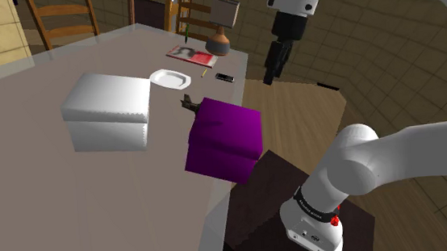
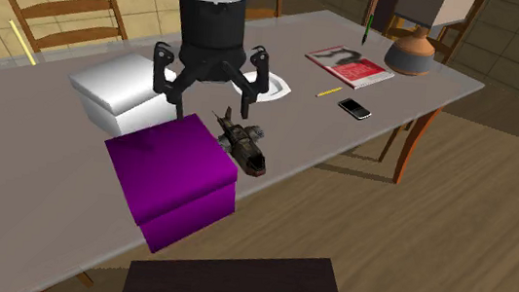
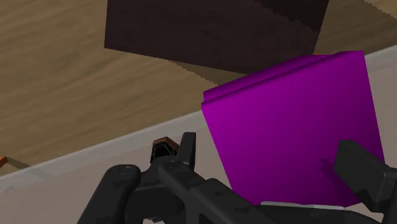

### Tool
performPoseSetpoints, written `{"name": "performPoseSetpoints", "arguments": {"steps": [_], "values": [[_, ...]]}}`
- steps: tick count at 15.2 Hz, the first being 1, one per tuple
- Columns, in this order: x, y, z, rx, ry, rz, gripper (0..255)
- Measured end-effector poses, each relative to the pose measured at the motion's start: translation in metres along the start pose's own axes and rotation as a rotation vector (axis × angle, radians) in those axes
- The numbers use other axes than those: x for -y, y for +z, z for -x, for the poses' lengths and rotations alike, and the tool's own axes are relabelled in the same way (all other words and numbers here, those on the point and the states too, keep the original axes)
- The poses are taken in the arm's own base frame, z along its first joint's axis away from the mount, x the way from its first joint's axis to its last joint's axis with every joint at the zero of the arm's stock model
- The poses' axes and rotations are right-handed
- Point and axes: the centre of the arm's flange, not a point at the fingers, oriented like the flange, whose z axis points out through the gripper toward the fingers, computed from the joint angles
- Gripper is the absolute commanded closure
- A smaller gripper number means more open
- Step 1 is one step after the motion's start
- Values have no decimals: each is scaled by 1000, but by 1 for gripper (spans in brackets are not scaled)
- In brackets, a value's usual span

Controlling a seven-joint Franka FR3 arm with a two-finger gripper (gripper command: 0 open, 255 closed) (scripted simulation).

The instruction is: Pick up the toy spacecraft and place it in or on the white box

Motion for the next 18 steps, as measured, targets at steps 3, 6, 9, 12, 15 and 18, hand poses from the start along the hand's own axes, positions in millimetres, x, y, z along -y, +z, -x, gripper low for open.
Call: {"name": "performPoseSetpoints", "arguments": {"steps": [3, 6, 9, 12, 15, 18], "values": [[-9, 12, -7, -7, -19, 1, 0], [-24, 39, -24, -24, -65, 6, 0], [-36, 64, -48, -45, -116, 11, 0], [-55, 93, -68, -65, -165, 16, 0], [-65, 119, -92, -86, -217, 21, 0], [-76, 142, -117, -108, -267, 26, 0]]}}
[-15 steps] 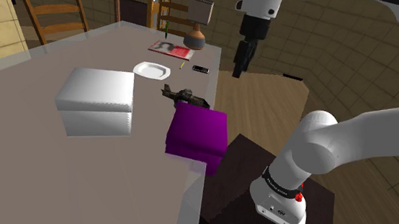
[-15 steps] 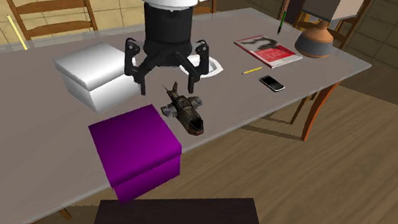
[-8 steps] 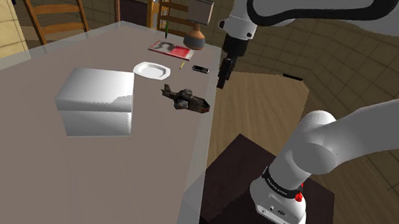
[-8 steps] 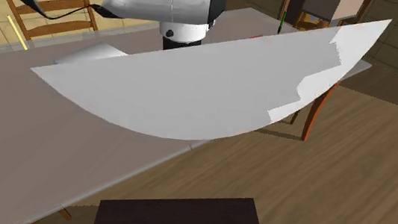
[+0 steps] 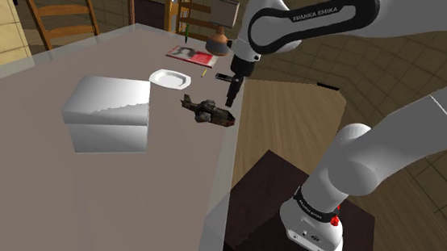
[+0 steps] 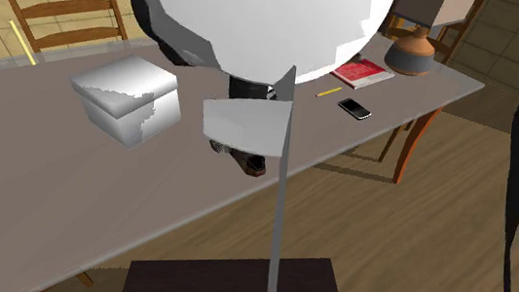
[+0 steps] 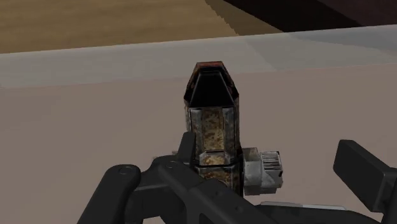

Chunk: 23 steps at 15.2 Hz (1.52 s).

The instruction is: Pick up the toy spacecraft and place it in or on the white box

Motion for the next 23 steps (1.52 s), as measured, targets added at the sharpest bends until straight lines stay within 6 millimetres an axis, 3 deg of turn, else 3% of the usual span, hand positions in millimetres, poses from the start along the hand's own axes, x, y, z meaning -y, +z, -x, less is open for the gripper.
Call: {"name": "performPoseSetpoints", "arguments": {"steps": [5, 12, 19, 20, 23], "values": [[-24, 41, -28, -32, -76, 8, 0], [-29, 78, -33, -36, -86, 10, 0], [-29, 87, -34, -36, -86, 11, 0], [-29, 87, -34, -36, -86, 11, 255], [-29, 87, -34, -37, -86, 11, 255]]}}
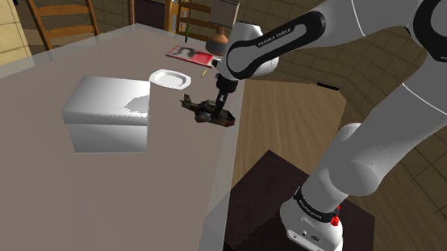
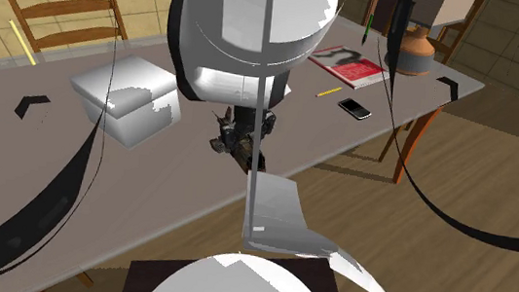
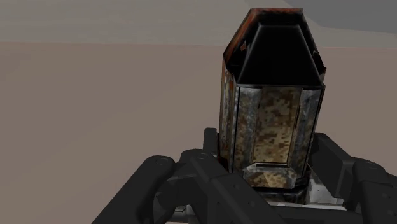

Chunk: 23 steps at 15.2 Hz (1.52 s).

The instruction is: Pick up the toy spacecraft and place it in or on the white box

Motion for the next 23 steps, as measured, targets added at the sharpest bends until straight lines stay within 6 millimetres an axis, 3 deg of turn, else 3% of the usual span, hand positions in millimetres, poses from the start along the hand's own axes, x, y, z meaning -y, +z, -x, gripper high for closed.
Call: {"name": "performPoseSetpoints", "arguments": {"steps": [9, 23], "values": [[0, -6, -1, 1, 0, 0, 255], [2, -79, -7, 0, 0, 0, 255]]}}
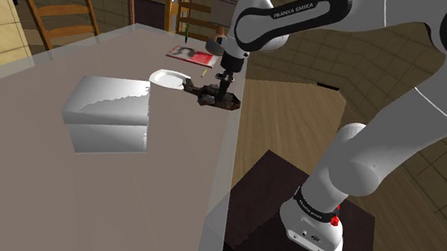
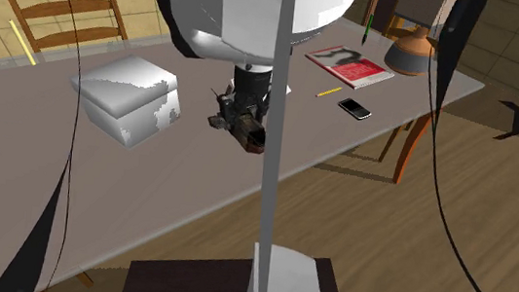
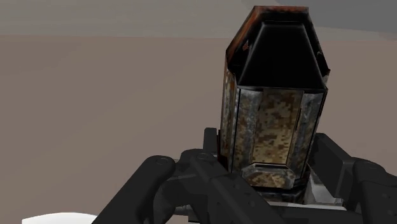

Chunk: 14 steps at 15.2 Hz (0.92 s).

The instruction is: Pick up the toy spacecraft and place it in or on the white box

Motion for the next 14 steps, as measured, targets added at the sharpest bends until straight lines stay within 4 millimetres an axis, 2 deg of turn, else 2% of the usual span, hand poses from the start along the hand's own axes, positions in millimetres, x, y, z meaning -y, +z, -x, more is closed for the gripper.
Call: {"name": "performPoseSetpoints", "arguments": {"steps": [14], "values": [[2, -73, -5, 0, 0, 0, 255]]}}
